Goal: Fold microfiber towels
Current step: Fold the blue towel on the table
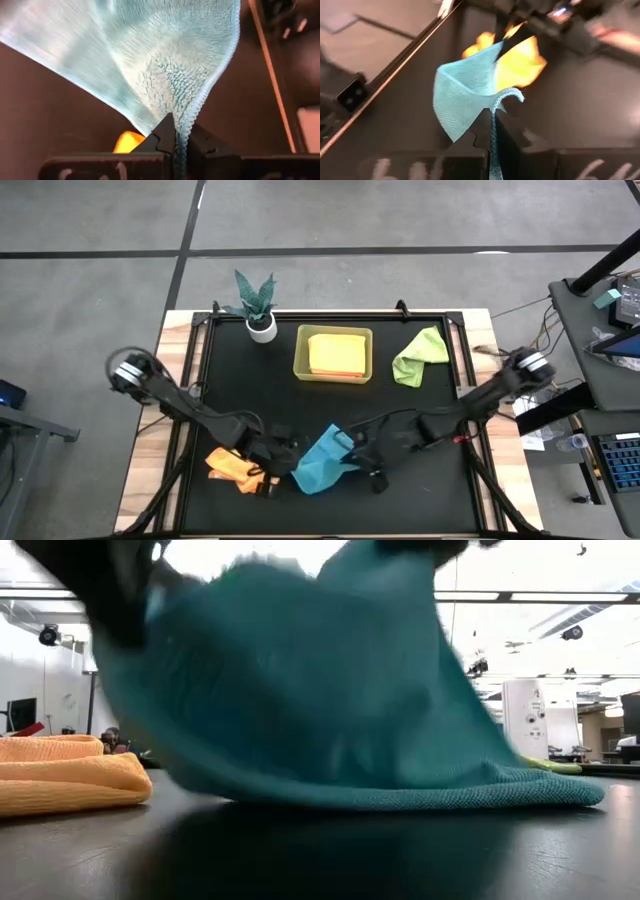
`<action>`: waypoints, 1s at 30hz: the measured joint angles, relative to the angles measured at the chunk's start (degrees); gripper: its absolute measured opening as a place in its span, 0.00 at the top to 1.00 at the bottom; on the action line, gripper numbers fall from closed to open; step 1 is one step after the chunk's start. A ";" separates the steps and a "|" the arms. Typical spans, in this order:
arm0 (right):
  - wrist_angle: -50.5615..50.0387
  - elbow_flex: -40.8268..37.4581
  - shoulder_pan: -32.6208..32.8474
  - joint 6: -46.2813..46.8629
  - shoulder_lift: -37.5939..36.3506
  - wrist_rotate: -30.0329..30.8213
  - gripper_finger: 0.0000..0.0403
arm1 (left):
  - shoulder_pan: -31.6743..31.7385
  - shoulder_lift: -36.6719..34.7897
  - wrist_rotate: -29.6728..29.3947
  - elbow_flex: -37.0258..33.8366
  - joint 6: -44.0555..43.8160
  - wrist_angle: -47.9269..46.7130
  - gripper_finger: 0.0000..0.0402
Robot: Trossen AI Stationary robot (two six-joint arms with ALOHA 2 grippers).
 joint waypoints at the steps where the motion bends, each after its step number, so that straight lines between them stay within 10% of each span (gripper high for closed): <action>1: -1.39 0.00 0.73 -0.71 -2.41 2.71 0.98 | 0.17 -1.65 -1.37 0.25 0.15 -0.73 1.00; 15: -5.03 -0.17 -2.22 -15.32 -17.79 32.37 0.98 | 16.88 -24.16 -3.97 0.35 14.91 -4.06 1.00; 24: -7.94 -1.14 -5.65 -17.02 -20.60 32.19 0.98 | 24.66 -33.00 -3.69 0.29 19.66 -7.56 1.00; 30: -12.75 -6.03 -4.80 -5.67 -19.30 21.34 0.98 | 20.16 -31.55 -3.05 -6.06 13.99 -6.22 1.00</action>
